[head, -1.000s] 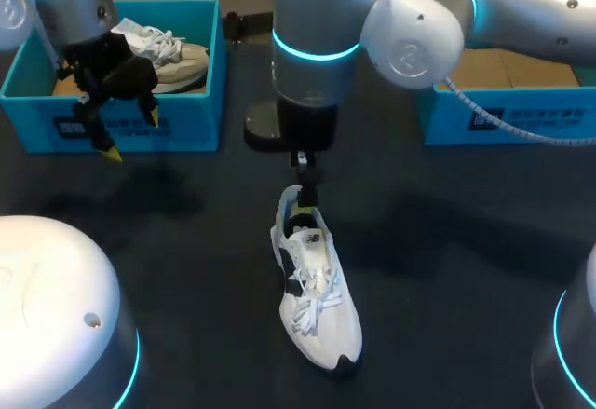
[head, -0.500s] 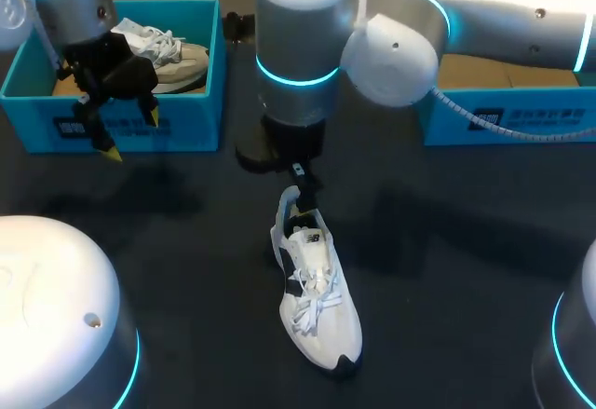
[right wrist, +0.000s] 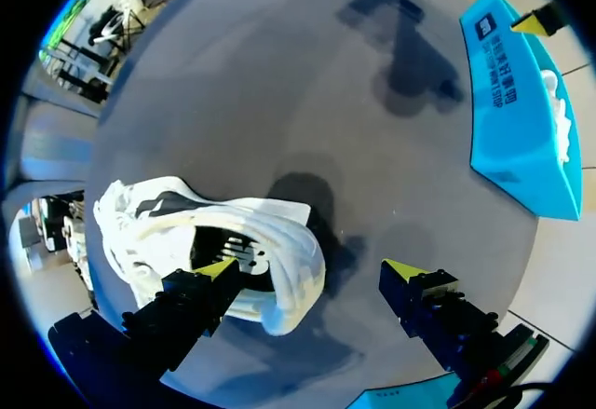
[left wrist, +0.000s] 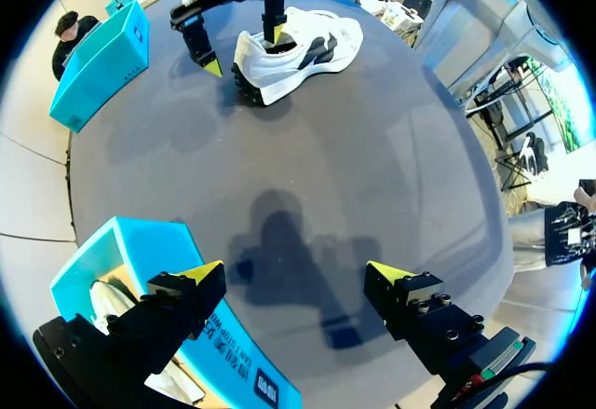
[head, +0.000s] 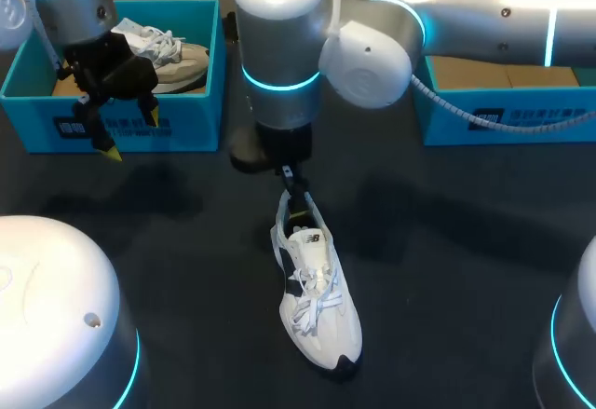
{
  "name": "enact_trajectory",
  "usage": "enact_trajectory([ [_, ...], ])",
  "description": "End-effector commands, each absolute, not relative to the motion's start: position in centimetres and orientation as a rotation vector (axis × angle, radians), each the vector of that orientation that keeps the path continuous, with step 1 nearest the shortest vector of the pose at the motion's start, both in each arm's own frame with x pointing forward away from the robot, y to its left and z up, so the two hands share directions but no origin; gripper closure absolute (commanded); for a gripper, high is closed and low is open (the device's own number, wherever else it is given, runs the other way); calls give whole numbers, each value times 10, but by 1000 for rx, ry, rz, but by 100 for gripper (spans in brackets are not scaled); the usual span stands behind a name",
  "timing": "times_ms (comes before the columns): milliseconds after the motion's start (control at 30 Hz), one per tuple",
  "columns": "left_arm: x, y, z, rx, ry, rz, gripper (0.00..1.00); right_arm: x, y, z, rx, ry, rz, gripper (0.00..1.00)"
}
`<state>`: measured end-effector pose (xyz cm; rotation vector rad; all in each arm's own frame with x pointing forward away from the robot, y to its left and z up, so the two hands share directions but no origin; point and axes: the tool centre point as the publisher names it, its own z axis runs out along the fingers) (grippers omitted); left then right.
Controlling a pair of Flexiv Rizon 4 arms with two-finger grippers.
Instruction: Take the shoe out of the shoebox, open the shoe tongue, remove and reinsert the insole, then place the shoe into the shoebox
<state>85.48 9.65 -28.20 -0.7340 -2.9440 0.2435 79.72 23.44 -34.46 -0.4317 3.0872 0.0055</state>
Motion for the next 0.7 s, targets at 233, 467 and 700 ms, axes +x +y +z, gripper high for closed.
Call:
enact_trajectory([
  [233,854,97,-282,-736,-2945,243,0,799,230,-365,-394,3090,12,0],
  [467,854,97,-282,-736,-2945,243,0,802,231,-375,-366,3101,5,0],
  [700,854,97,-282,-736,-2945,243,0,810,234,-390,-338,3128,-25,0],
])
